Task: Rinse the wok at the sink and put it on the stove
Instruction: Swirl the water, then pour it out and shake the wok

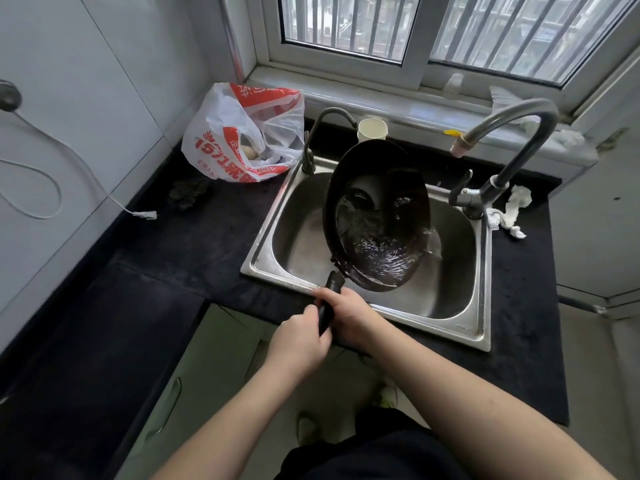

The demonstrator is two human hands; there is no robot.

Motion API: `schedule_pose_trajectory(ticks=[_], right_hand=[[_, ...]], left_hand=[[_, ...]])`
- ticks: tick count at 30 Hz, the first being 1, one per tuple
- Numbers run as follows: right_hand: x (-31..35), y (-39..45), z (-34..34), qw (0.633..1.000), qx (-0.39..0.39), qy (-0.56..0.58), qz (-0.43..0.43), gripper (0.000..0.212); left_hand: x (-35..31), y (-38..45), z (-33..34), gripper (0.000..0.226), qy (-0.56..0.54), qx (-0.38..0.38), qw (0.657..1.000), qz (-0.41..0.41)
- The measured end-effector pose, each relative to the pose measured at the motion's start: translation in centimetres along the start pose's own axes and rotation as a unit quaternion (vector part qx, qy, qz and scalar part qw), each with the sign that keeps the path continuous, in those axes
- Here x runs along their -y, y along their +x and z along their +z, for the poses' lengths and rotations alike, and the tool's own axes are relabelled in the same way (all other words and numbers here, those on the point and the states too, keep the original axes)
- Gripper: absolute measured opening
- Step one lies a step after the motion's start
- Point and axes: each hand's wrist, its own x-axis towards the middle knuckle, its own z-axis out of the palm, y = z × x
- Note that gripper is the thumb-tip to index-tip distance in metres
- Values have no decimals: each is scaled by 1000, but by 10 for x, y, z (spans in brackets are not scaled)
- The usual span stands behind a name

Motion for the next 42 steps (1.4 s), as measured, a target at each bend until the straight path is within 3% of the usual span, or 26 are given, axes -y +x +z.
schedule_pose_trajectory(ticks=[11, 13, 16, 20, 22, 26, 30, 37, 42], right_hand=[[-6, -1, 1, 999, -22, -34, -1, 18], [-7, -1, -2, 1000, -8, -24, -14, 16], [-6, -4, -5, 1000, 14, 5, -25, 13], [-6, -7, -12, 999, 25, 12, -41, 13], [-6, -9, -14, 998, 39, 2, -48, 12], [-6, -11, -16, 997, 50, -22, -50, 16], [-11, -11, -16, 990, -17, -131, -50, 13], [-27, -9, -20, 945, -106, -294, -95, 25], [-29, -6, -19, 941, -115, -306, -91, 21]], left_hand=[[-4, -14, 14, 31, 112, -14, 993, -28], [-3, -13, 15, 32, 60, -21, 997, -44], [-3, -11, 13, 23, -111, -15, 992, -66], [-4, -5, 13, 16, -326, 108, 934, -96], [-4, -5, 13, 22, -304, 111, 942, -92], [-2, -12, 22, 25, -230, 26, 970, -76], [-1, -25, 38, 25, -214, 8, 973, -86], [-7, -37, 59, 24, -229, -15, 967, -109], [-10, -41, 61, 24, -234, -25, 965, -113]])
